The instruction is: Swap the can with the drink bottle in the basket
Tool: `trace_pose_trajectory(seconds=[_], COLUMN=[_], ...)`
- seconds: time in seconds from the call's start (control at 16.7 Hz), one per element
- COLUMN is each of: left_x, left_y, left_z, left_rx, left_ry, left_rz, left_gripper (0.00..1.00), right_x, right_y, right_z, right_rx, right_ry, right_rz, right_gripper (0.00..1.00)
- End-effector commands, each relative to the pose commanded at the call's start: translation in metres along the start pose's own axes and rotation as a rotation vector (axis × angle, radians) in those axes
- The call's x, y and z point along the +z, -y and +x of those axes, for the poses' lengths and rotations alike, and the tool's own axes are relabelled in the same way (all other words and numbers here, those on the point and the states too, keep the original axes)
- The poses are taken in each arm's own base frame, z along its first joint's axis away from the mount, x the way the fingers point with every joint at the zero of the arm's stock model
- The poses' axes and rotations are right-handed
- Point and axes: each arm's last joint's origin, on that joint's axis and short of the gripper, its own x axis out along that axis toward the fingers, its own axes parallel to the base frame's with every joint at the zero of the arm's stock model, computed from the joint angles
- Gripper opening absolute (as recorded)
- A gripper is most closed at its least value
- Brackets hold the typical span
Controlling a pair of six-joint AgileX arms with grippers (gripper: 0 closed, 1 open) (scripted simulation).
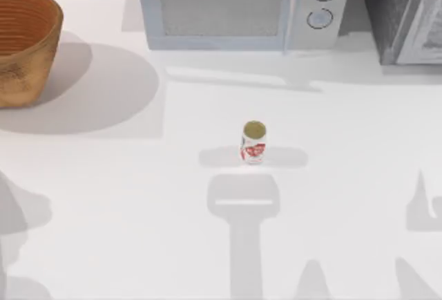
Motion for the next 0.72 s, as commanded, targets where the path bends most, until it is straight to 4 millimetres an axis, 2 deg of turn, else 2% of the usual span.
trace_pose_trajectory(seconds=[0.18, 0.36, 0.48, 0.72], left_x=[0.042, 0.091, 0.123, 0.175], left_y=[-0.013, -0.008, 0.006, 0.047], left_z=[0.017, 0.034, 0.044, 0.054], left_rx=[0.037, 0.013, -0.032, -0.155], left_ry=[0.02, 0.026, 0.019, -0.016], left_rz=[0.005, 0.008, 0.008, 0.009], left_gripper=[0.0, 0.0, 0.0, 0.0], right_x=[0.0, 0.0, 0.0, 0.0], right_y=[0.0, 0.0, 0.0, 0.0], right_z=[0.0, 0.0, 0.0, 0.0], right_rx=[0.0, 0.0, 0.0, 0.0], right_ry=[0.0, 0.0, 0.0, 0.0], right_rz=[0.0, 0.0, 0.0, 0.0], right_gripper=[1.0, 1.0, 1.0, 1.0])
